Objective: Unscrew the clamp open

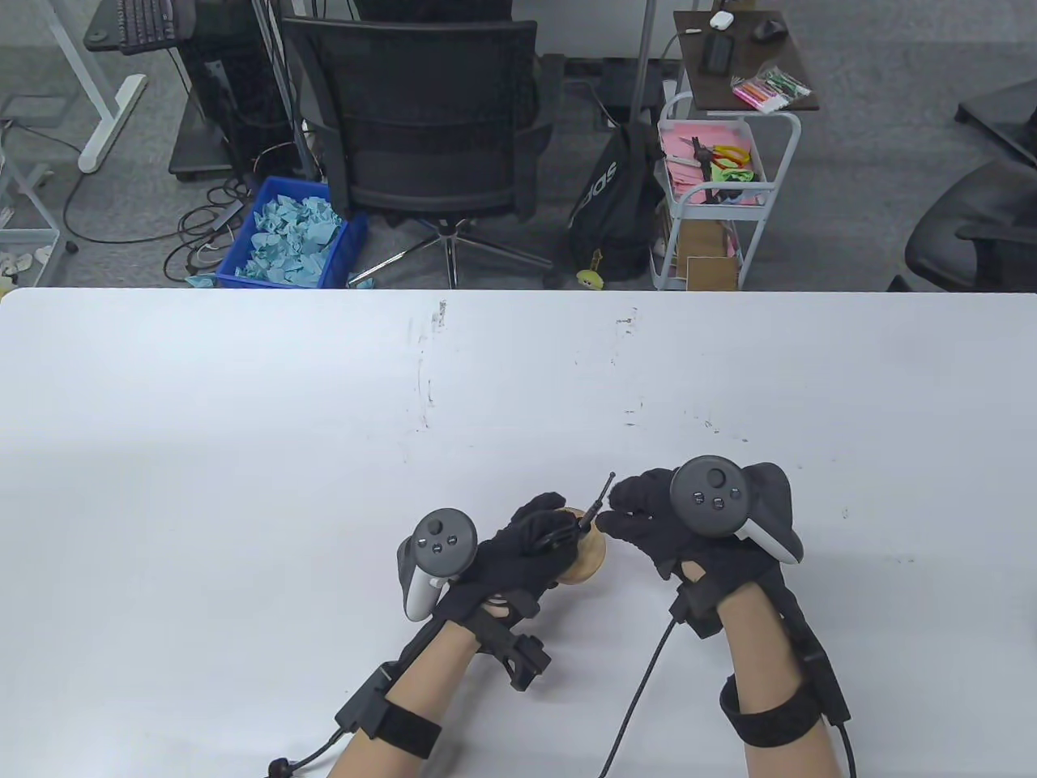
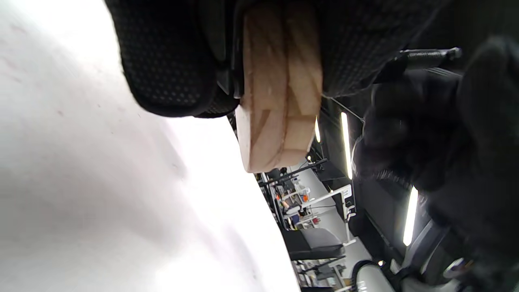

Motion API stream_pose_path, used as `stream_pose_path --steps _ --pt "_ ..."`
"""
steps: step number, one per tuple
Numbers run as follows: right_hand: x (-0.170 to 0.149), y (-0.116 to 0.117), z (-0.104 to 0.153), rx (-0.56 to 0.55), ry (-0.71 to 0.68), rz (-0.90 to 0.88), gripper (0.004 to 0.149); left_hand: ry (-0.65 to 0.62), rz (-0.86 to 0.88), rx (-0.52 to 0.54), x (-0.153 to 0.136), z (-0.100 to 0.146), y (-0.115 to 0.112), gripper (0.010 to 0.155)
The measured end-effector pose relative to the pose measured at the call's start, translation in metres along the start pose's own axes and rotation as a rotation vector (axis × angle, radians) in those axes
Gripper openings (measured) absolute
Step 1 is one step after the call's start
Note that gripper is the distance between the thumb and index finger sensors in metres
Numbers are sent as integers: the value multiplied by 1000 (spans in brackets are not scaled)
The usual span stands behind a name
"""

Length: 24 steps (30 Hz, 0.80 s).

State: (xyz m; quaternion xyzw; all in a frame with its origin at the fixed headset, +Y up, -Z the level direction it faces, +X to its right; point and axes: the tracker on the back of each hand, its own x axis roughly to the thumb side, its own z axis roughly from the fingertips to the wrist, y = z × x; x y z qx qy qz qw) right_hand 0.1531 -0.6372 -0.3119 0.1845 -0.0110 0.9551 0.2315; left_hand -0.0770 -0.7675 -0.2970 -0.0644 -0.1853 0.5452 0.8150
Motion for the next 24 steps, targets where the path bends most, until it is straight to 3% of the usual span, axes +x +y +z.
stream_pose_path --steps 5,11,15,18,24 --pt "21 5 1 54 -107 -38 50 3 0 -45 7 3 -10 44" --pt "39 6 5 44 -222 -39 43 38 100 -33 5 3 -4 45" --pt "39 5 5 47 -215 -50 38 50 148 -5 2 5 4 44" --pt "34 0 6 28 -209 -106 41 48 119 10 1 5 11 44" --pt "20 -10 10 -39 -113 -171 63 51 55 63 3 6 18 44"
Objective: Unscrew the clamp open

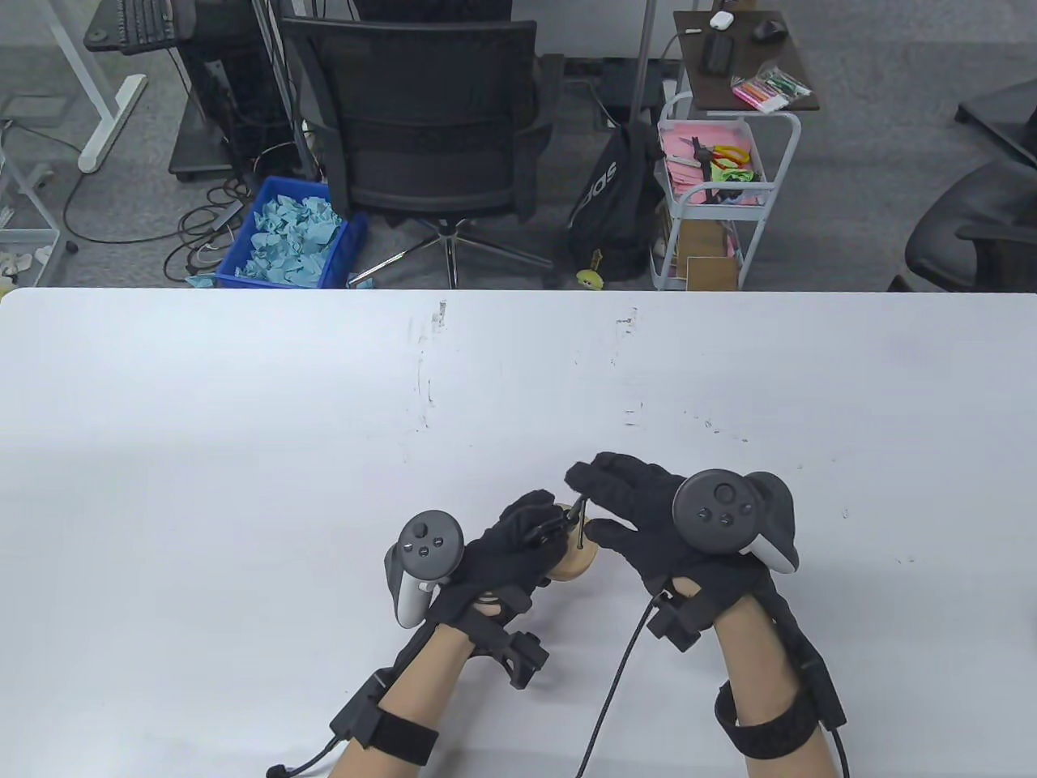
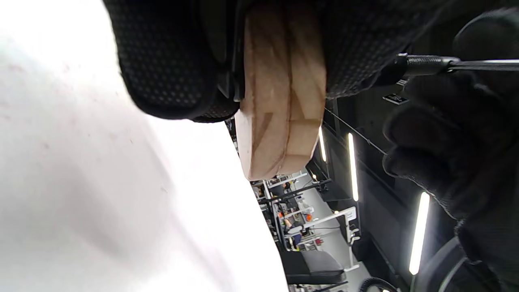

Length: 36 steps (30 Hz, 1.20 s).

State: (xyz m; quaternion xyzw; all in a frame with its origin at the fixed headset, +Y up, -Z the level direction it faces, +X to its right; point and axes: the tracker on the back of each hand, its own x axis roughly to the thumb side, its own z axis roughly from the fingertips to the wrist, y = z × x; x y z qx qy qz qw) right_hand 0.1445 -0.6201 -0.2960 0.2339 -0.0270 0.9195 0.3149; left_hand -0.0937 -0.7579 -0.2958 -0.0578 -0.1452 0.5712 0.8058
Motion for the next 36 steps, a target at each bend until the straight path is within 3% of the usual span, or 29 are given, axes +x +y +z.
stream_pose_path --steps 4,9,14,19,28,32,34,36 --pt "3 7 -1 83 59 130 73 2 -68 19 2 1 -2 44" --pt "6 10 -4 57 47 168 53 6 -50 5 -1 0 -4 44" --pt "7 10 -4 1 -39 140 44 -20 24 -82 0 -1 -9 45" --pt "8 14 -6 20 -59 177 41 -12 37 -132 -2 -4 -13 44" --pt "0 2 -1 -37 13 150 54 16 26 -49 -4 -2 -3 44" --pt "-4 1 -1 -47 50 193 48 16 50 -28 -4 0 0 44" --pt "-7 4 -3 11 94 231 45 9 58 -38 -4 -1 0 44" --pt "-9 7 -4 56 103 241 55 -3 55 -59 -4 -1 -2 44"
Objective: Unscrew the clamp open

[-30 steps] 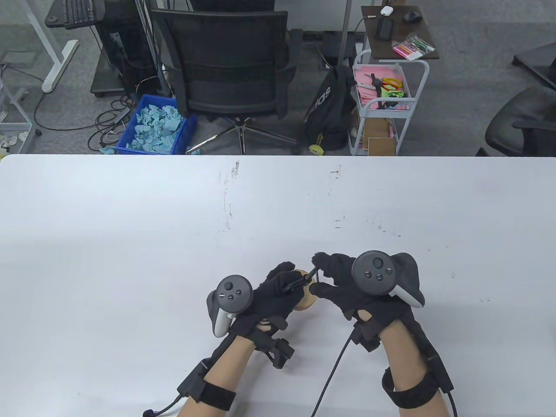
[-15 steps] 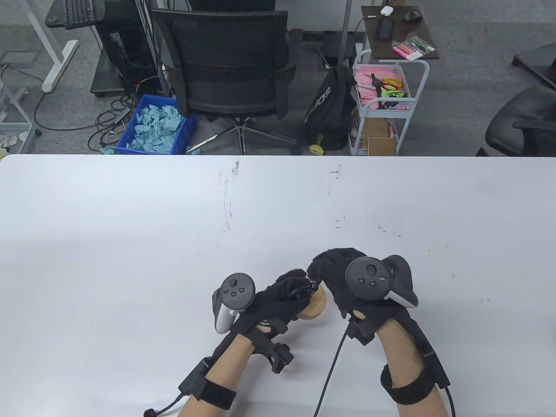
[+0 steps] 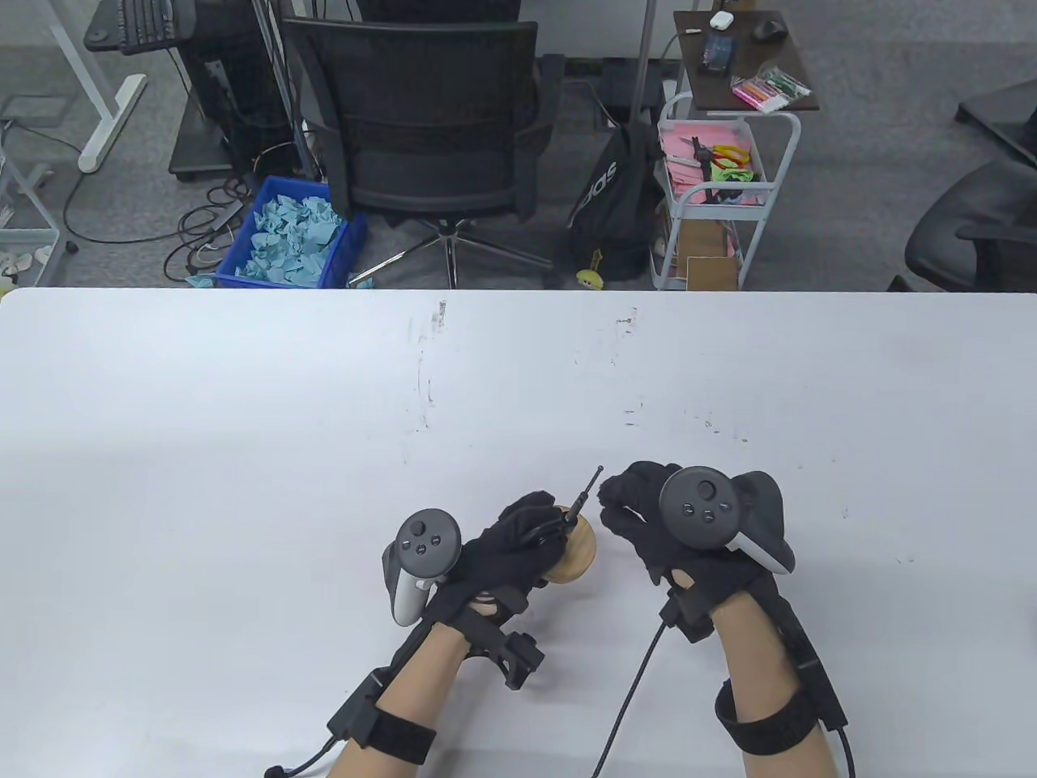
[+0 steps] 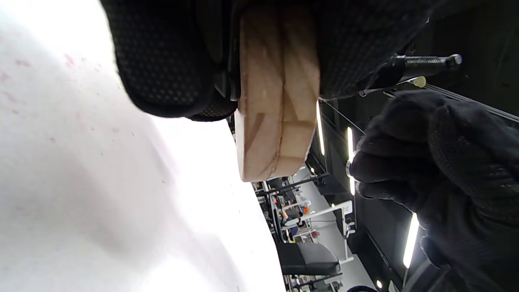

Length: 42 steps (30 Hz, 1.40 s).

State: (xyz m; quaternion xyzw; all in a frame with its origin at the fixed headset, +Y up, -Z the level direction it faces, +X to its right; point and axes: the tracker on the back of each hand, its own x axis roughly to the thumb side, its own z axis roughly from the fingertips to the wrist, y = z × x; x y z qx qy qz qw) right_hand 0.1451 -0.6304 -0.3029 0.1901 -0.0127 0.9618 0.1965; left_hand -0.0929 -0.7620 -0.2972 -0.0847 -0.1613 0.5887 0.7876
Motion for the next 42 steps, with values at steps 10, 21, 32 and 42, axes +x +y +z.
stream_pose_path --steps 10,21,32,42 --pt "21 8 -2 -3 -153 -87 45 4 -24 -50 -1 -2 -9 44" --pt "15 1 1 3 -166 -152 42 11 -3 -40 -1 -2 -4 44" --pt "11 2 0 -9 -127 -171 43 20 -79 -27 -2 -2 -3 43" --pt "11 -1 2 48 -73 -178 57 27 16 -13 -4 -1 -6 43"
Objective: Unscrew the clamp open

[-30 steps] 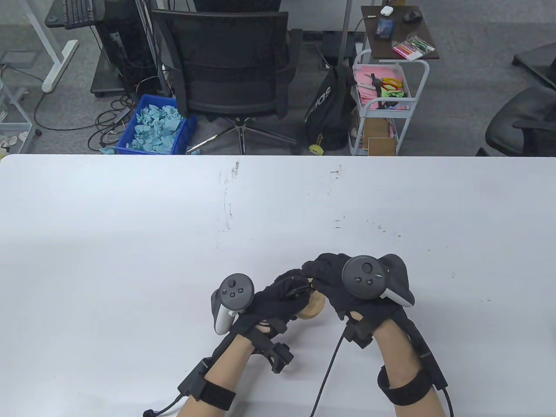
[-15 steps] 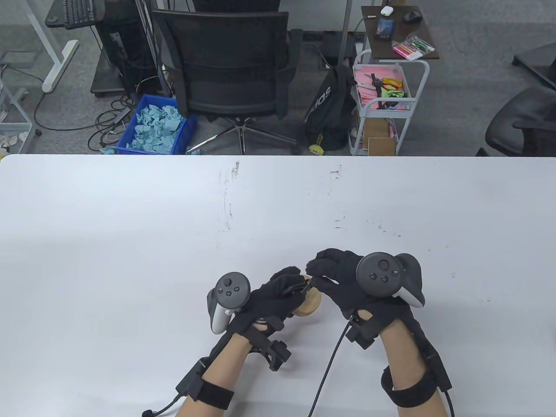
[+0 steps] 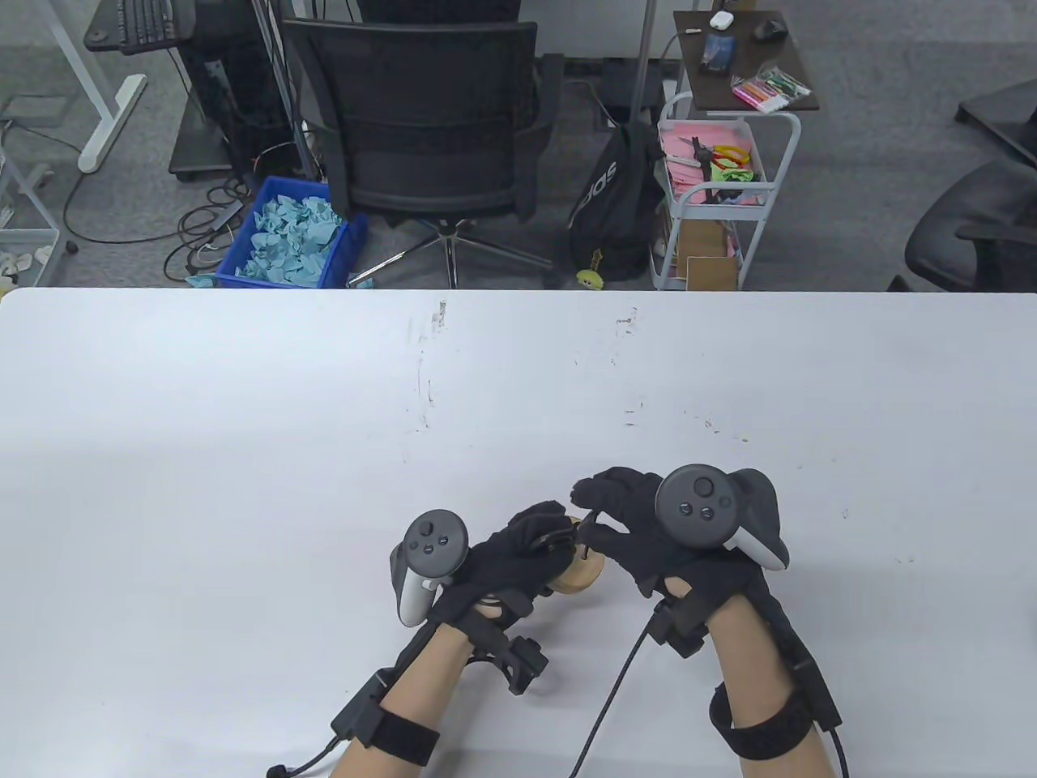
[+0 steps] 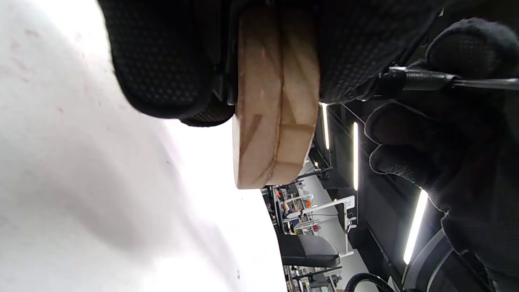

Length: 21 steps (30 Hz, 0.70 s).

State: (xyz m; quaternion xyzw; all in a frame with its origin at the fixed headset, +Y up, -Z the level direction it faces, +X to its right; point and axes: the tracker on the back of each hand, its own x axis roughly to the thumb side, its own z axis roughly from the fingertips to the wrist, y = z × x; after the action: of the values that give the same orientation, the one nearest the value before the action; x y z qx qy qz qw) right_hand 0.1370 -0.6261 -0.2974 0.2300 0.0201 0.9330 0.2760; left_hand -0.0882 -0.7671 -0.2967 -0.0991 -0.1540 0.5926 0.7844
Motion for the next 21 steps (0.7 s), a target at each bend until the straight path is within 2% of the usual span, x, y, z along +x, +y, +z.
stream_pose_path --steps 7,10,14,17,21 --pt "-4 -5 1 -51 15 58 54 -22 31 -23 2 0 -2 43" --pt "-6 -2 -1 -60 -7 59 46 -35 20 -48 5 -1 -5 43" --pt "-4 1 -3 -88 -21 83 43 -38 12 -50 5 -1 -5 43" --pt "-5 2 -4 -100 -30 73 44 -35 9 -37 4 -1 -1 43" --pt "-10 -2 -2 -149 -9 67 54 -22 -14 2 3 1 5 43"
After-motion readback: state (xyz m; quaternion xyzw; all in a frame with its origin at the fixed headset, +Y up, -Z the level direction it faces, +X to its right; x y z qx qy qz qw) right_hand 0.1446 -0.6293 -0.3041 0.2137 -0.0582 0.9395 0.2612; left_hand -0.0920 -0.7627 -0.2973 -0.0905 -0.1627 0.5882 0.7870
